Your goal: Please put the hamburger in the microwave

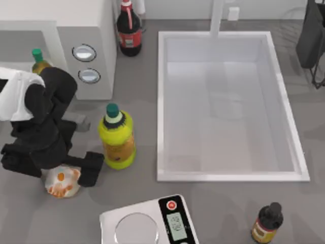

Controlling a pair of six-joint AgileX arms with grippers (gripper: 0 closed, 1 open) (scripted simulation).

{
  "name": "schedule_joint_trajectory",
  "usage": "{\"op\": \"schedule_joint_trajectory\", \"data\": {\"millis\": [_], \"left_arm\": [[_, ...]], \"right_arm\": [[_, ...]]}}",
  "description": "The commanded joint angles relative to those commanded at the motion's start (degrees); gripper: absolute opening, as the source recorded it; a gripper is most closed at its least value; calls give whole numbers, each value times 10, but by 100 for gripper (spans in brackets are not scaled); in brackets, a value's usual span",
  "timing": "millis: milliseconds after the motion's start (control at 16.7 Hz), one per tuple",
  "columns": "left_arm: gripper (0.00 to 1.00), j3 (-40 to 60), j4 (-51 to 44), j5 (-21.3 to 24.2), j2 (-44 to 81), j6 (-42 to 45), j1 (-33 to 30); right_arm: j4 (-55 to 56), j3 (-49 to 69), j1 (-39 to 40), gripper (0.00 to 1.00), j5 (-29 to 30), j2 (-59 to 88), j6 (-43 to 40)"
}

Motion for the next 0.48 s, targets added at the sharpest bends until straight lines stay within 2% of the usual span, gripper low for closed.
{"op": "schedule_joint_trajectory", "data": {"millis": [300, 480], "left_arm": [[2, 0, 0, 0, 0, 0, 0], [0, 0, 0, 0, 0, 0, 0]], "right_arm": [[0, 0, 0, 100, 0, 0, 0], [0, 0, 0, 100, 0, 0, 0]]}}
